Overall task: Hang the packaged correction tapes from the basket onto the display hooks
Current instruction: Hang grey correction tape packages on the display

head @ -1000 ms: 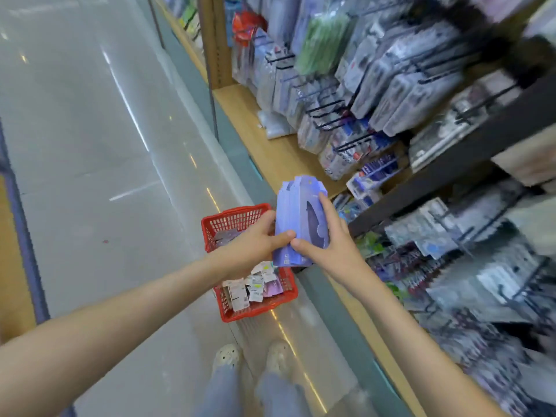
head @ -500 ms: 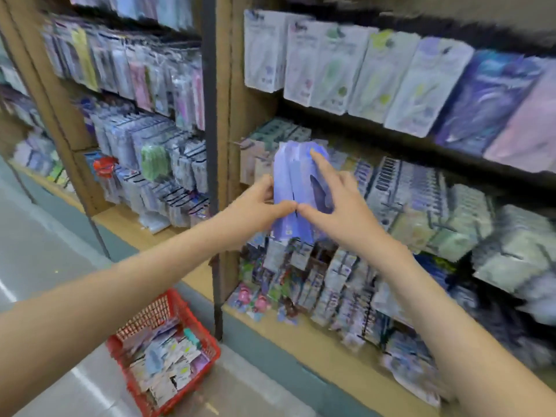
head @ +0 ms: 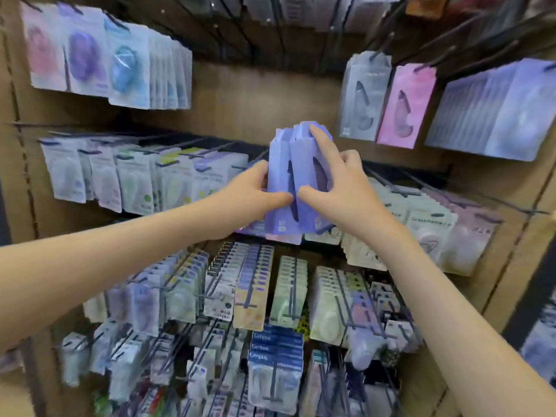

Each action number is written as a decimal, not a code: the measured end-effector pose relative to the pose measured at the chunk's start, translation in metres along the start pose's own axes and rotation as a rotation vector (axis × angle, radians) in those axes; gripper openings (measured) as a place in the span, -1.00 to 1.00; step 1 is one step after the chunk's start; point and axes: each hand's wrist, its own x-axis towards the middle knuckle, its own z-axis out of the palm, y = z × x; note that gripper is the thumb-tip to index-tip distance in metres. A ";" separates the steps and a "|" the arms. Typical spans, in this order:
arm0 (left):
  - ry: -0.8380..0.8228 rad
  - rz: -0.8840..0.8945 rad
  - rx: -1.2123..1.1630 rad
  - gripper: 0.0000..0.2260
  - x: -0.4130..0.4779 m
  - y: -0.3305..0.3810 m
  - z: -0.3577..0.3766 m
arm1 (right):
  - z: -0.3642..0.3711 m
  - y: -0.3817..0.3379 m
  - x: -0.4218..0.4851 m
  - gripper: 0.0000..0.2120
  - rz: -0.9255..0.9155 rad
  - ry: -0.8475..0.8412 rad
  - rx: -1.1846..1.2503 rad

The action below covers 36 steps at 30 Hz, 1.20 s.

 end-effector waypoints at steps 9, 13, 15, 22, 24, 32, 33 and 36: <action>-0.003 0.297 -0.161 -0.66 0.075 0.050 -0.033 | -0.079 0.011 0.056 -0.26 -0.004 0.204 0.100; 0.018 0.328 -0.157 -0.62 0.106 0.056 -0.039 | -0.090 0.027 0.083 -0.18 -0.033 0.336 -0.064; 0.064 0.347 -0.149 -0.69 0.115 0.056 -0.035 | -0.094 0.030 0.091 -0.20 -0.040 0.368 -0.117; 0.075 0.389 -0.065 -0.81 0.123 0.061 -0.020 | -0.106 0.024 0.102 -0.23 -0.039 0.356 -0.300; 0.075 0.399 -0.023 -0.80 0.124 0.062 -0.018 | -0.117 0.021 0.103 -0.26 -0.022 0.295 -0.313; 0.131 0.412 0.007 -0.80 0.135 0.057 -0.017 | -0.143 0.021 0.100 -0.26 -0.038 0.051 -0.167; 0.139 0.413 0.007 -0.79 0.137 0.055 -0.017 | -0.143 0.023 0.100 -0.27 -0.061 0.061 -0.178; 0.151 0.414 -0.004 -0.79 0.141 0.050 -0.014 | -0.137 0.025 0.102 -0.26 -0.097 0.144 -0.283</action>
